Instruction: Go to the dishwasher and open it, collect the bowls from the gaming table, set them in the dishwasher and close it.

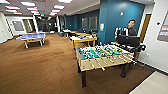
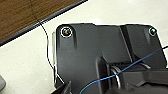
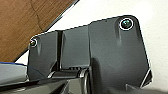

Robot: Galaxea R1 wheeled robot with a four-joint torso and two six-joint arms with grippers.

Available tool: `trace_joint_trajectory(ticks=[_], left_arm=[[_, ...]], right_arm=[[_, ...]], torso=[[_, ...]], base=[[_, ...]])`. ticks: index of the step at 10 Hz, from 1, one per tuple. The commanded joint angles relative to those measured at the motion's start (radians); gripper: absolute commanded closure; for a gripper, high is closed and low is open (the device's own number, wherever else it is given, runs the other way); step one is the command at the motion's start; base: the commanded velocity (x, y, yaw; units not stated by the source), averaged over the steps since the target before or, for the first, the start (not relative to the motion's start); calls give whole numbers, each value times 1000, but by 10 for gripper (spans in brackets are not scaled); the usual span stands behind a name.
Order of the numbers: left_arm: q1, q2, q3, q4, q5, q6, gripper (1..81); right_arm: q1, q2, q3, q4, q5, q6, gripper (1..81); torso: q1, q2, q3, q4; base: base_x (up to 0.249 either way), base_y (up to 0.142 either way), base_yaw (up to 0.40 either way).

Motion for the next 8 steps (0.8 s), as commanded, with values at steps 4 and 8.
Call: trace_joint_trajectory(ticks=[4,8], left_arm=[[-51,-10,-2,3,47,-2,10],[-51,-8,-2,-2,47,-2,10]], right_arm=[[49,5,8,-12,-46,-3,10],[49,5,8,-12,-46,-3,10]], torso=[[0,0,0,0],[0,0,0,0]], base=[[0,0,360],[0,0,360]])
